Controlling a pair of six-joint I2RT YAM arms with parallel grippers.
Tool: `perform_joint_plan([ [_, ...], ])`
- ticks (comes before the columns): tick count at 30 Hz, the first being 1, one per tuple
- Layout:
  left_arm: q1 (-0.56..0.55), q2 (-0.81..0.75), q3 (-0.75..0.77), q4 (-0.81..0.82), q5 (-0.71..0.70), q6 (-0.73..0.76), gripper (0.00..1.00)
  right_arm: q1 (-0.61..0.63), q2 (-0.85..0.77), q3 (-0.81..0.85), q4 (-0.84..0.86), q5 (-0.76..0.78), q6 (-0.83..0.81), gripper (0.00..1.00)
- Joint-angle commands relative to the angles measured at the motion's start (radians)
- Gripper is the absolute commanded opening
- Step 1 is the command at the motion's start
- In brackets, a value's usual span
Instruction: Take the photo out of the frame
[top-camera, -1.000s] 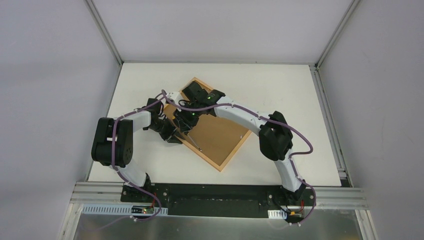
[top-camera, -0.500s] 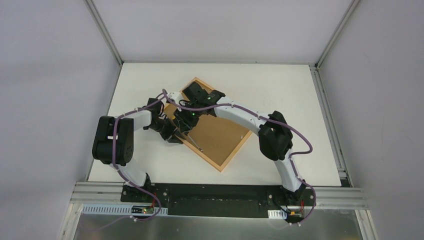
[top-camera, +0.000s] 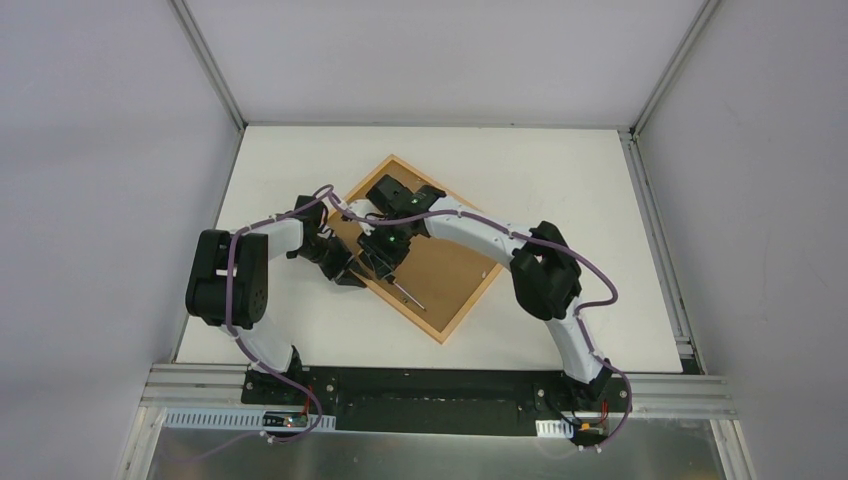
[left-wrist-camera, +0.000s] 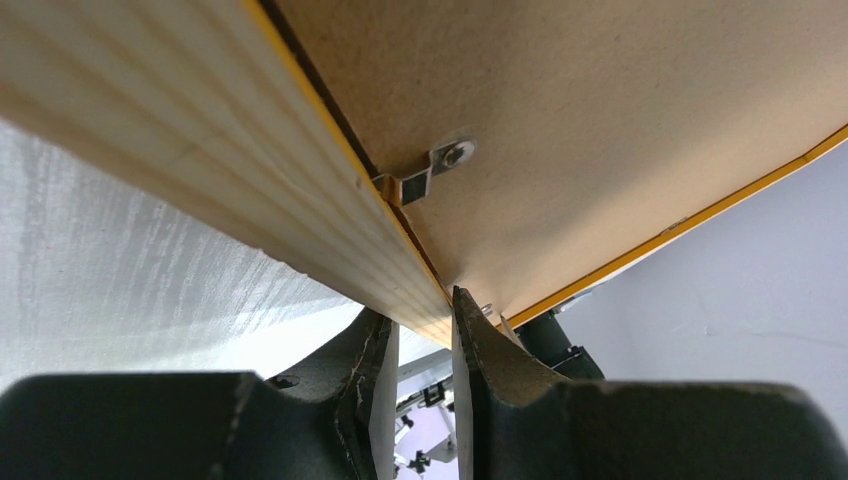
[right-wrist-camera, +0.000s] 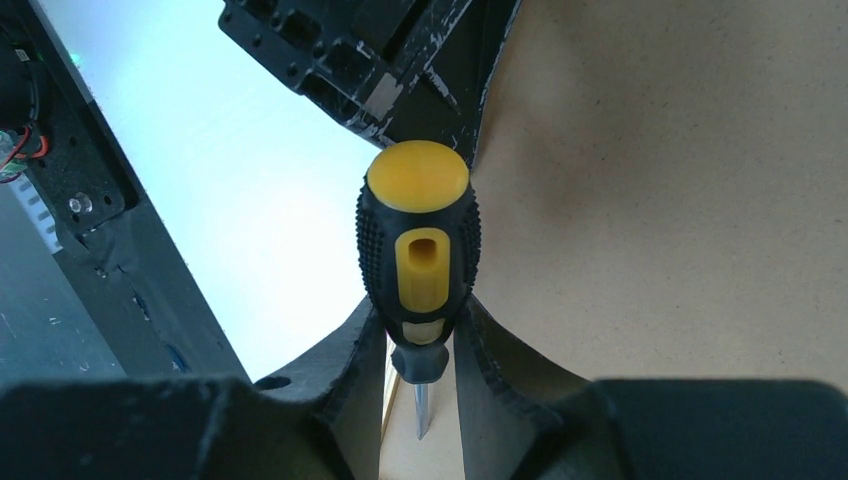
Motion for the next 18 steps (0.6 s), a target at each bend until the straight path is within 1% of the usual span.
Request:
perform_joint_plan([
  [1, 0.002, 0.040, -0.007, -0.005, -0.078, 0.075, 0.00, -0.008, -0.052, 0.015, -0.013, -0.016, 0.004, 0.00],
  [4, 0.002, 0.030, -0.001, -0.011, -0.083, 0.085, 0.00, -0.017, -0.132, -0.003, 0.036, -0.002, 0.081, 0.00],
  [6, 0.002, 0.029, -0.002, -0.014, -0.080, 0.084, 0.00, -0.025, -0.191, -0.034, 0.080, 0.075, 0.167, 0.00],
  [8, 0.001, 0.029, -0.008, -0.014, -0.080, 0.068, 0.00, -0.041, -0.255, -0.059, 0.079, 0.137, 0.248, 0.00],
  [10, 0.001, 0.027, -0.017, -0.015, -0.084, 0.042, 0.00, -0.053, -0.313, -0.087, 0.059, 0.250, 0.349, 0.00],
  [11, 0.000, 0.023, -0.025, -0.013, -0.086, 0.019, 0.00, -0.061, -0.346, -0.105, 0.039, 0.249, 0.354, 0.00],
  [12, 0.001, 0.017, -0.034, -0.012, -0.087, -0.006, 0.00, -0.062, -0.385, -0.141, 0.031, 0.285, 0.356, 0.00],
  [13, 0.001, 0.008, -0.043, -0.012, -0.091, -0.043, 0.00, -0.067, -0.427, -0.185, 0.032, 0.356, 0.402, 0.00],
  [15, 0.001, -0.020, -0.070, -0.009, -0.105, -0.136, 0.00, -0.090, -0.527, -0.285, 0.043, 0.435, 0.479, 0.00],
  [17, 0.001, -0.054, -0.109, -0.006, -0.125, -0.258, 0.00, -0.123, -0.620, -0.366, 0.033, 0.539, 0.598, 0.00],
  [18, 0.001, -0.071, -0.128, -0.005, -0.131, -0.331, 0.00, -0.146, -0.663, -0.395, 0.009, 0.558, 0.643, 0.00],
])
